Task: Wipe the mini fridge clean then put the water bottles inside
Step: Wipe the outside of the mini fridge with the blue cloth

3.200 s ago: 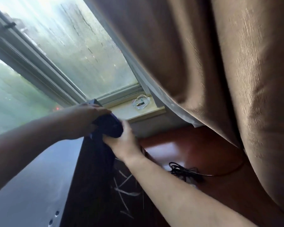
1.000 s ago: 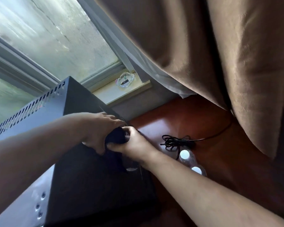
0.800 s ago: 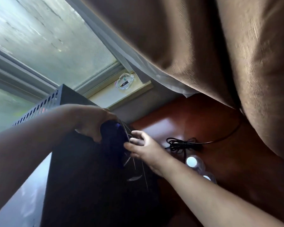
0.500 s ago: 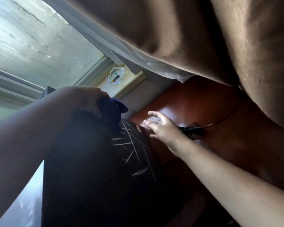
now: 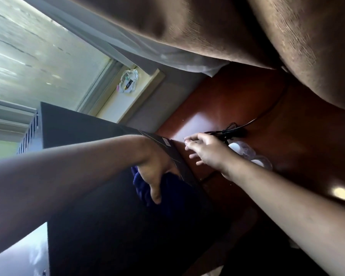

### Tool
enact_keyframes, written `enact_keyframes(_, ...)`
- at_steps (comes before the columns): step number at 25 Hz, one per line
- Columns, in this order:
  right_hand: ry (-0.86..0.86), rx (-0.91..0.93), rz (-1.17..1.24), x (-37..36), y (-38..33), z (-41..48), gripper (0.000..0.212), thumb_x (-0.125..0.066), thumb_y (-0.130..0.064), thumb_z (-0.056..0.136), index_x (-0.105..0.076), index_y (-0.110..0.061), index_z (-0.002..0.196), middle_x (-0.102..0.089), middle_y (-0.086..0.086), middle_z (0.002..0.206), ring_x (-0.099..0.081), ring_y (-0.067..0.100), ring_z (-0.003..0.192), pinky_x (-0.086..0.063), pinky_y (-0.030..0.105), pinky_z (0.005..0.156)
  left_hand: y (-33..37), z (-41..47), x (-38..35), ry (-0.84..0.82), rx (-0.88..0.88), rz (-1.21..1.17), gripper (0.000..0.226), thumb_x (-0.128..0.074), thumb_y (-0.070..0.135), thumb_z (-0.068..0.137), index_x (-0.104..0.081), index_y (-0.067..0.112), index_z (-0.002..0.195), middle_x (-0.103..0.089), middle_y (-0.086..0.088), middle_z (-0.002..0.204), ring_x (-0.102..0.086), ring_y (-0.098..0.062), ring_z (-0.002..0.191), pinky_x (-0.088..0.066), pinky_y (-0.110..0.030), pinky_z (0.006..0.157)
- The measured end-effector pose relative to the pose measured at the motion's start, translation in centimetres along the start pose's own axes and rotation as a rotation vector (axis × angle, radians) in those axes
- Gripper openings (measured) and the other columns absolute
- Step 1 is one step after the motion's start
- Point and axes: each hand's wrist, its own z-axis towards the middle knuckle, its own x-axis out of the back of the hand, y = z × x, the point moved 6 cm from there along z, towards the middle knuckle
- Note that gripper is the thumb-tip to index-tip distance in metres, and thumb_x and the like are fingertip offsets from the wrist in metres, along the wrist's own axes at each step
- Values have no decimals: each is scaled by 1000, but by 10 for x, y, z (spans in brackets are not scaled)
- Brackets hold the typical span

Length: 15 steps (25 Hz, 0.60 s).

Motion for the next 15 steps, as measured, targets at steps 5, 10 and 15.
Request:
enact_keyframes(5, 8, -12, 26, -4, 13, 9, 30, -50, -28, 105, -64, -8, 121, -70, 16, 122, -62, 19, 89, -46, 26, 61, -46, -10, 20, 52, 76, -75, 55, -87, 28, 79, -63, 30, 128, -71, 14, 116, -67, -10, 106, -52, -22, 86)
enact_keyframes(10, 22, -4, 67, 1, 14, 23, 30, -47, -31, 106, -66, -11, 116, -73, 10, 116, -65, 16, 86, -48, 30, 68, -134, -19, 65, 225, 391, -45, 55, -82, 24, 84, -63, 18, 135, -72, -4, 124, -68, -24, 114, -52, -22, 80)
enact_keyframes(15, 65, -23, 118, 6, 25, 28, 25, -44, -35, 106, -65, -23, 100, -73, 8, 110, -65, 15, 79, -48, 30, 68, -126, 27, 64, 184, 368, -72, 35, -76, 17, 90, -56, 23, 118, -60, 6, 117, -54, -19, 110, -58, -42, 91)
